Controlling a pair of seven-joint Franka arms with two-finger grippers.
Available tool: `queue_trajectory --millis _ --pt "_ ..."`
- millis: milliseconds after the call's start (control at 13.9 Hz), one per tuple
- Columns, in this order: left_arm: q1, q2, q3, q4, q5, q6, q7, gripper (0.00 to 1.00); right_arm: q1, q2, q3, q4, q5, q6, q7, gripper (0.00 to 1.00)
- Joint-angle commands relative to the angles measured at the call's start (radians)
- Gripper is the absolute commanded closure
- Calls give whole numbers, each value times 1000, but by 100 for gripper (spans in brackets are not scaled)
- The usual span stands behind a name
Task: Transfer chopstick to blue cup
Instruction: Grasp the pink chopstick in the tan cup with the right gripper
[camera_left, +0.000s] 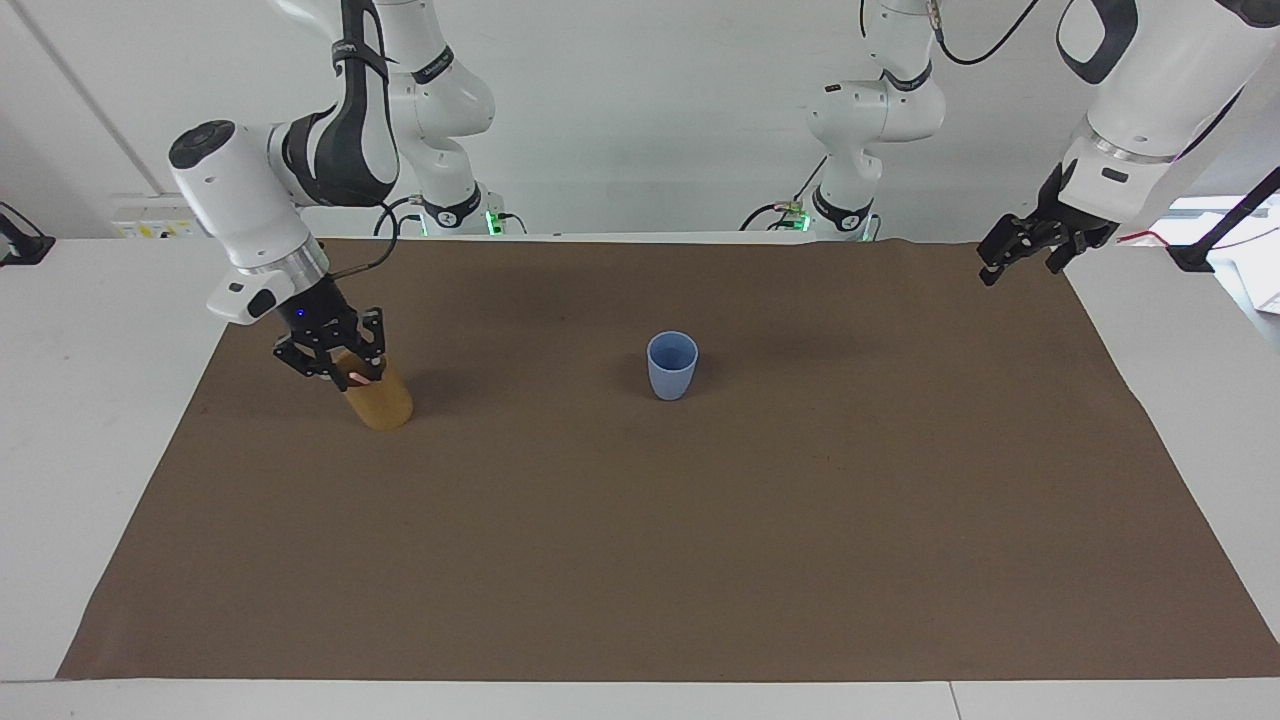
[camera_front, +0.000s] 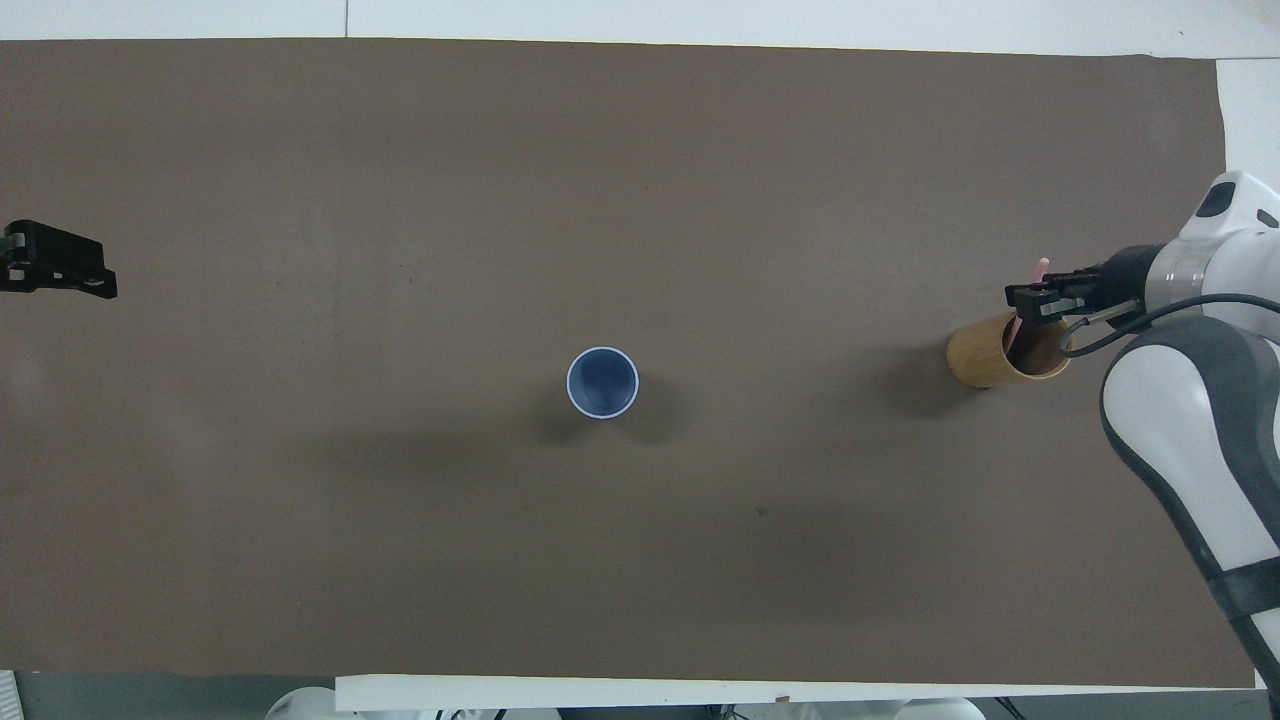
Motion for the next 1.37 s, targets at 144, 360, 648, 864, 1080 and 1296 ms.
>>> queue_trajectory --millis 144,360,648,864,1080,1296 --pt "13 3 -7 12 -3 -19 11 0 -4 9 -1 15 22 29 -75 100" --pt "10 3 -7 12 -3 -19 12 0 -3 8 -2 106 -8 -76 -75 100" --pt "11 3 -7 10 -3 -19 12 0 0 -21 8 404 -62 -418 -48 100" --pt "11 3 -7 12 -3 -19 12 0 77 40 24 680 -58 -613 169 100" --pt "11 3 -7 10 -3 -19 12 0 289 83 25 726 -74 -528 531 100" --pt "11 3 -7 12 -3 -19 12 0 480 150 25 724 -165 -399 789 100"
